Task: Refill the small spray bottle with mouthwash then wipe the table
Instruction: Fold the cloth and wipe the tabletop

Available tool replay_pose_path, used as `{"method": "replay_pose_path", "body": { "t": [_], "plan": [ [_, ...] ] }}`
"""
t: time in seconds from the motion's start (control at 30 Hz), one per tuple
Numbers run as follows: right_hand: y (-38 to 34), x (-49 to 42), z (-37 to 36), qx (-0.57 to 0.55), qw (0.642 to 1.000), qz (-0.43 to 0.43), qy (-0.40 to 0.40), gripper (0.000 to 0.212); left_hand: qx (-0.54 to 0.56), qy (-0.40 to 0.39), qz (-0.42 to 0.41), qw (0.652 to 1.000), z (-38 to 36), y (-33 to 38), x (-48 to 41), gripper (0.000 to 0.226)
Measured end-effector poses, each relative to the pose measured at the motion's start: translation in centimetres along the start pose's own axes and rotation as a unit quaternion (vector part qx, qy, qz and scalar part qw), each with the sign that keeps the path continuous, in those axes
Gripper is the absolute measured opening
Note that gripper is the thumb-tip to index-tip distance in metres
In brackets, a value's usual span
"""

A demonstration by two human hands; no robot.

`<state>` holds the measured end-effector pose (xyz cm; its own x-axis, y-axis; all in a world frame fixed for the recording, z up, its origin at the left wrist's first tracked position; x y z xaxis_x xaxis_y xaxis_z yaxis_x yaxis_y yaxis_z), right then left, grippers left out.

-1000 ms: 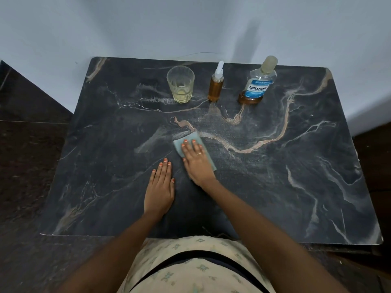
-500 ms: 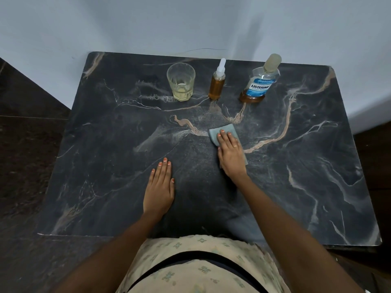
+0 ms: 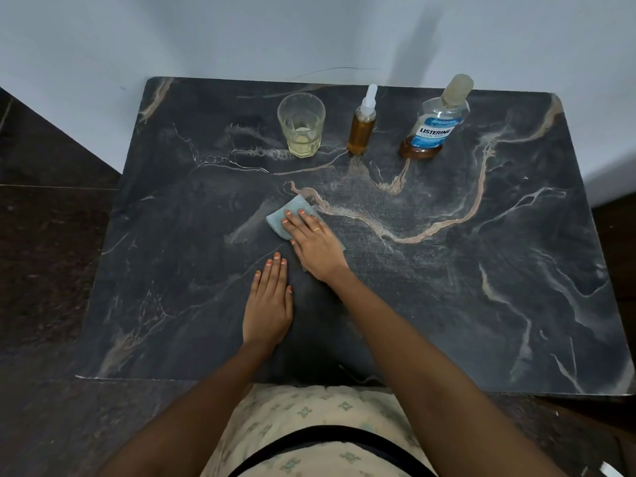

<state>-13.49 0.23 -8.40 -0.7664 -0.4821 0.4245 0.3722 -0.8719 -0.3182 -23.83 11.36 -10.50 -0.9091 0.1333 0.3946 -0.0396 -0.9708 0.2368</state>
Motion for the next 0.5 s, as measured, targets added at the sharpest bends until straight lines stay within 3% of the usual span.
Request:
{"method": "replay_pose_path", "body": {
  "t": [0.1,0.27,0.4,0.5],
  "plan": [
    [2.9,1.1,0.4,-0.012,0.999,-0.02,0.028,0.044,0.003,0.007,-0.004,1.0,-0.1,-0.1,0.0,0.054],
    [10.2,5.0,1.0,-0.055,0.982,-0.144,0.107,0.046,0.003,0.02,-0.012,1.0,-0.2,-0.1,0.2,0.054],
    [15.6,9.8,0.9,-0.084,0.946,-0.279,0.139,0.046,0.01,0.026,-0.012,1.0,-0.3,0.0,0.1,0.056],
    [16.7,12.0,0.5,-0.11,0.926,-0.324,0.162,0.046,0.019,0.027,-0.015,0.999,-0.3,0.1,0.1,0.057]
  ]
}}
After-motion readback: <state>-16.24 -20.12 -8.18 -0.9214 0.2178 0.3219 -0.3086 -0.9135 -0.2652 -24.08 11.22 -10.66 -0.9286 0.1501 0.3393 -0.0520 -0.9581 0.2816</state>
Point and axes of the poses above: each hand's wrist, its own x-axis away from the middle knuckle, its own z-axis out of the back of the hand, y = z × x, the point moved 2 cm from there along -x, towards the middle knuckle, and after that the axes turned 14 degrees about -y, right-handed, at the moved point
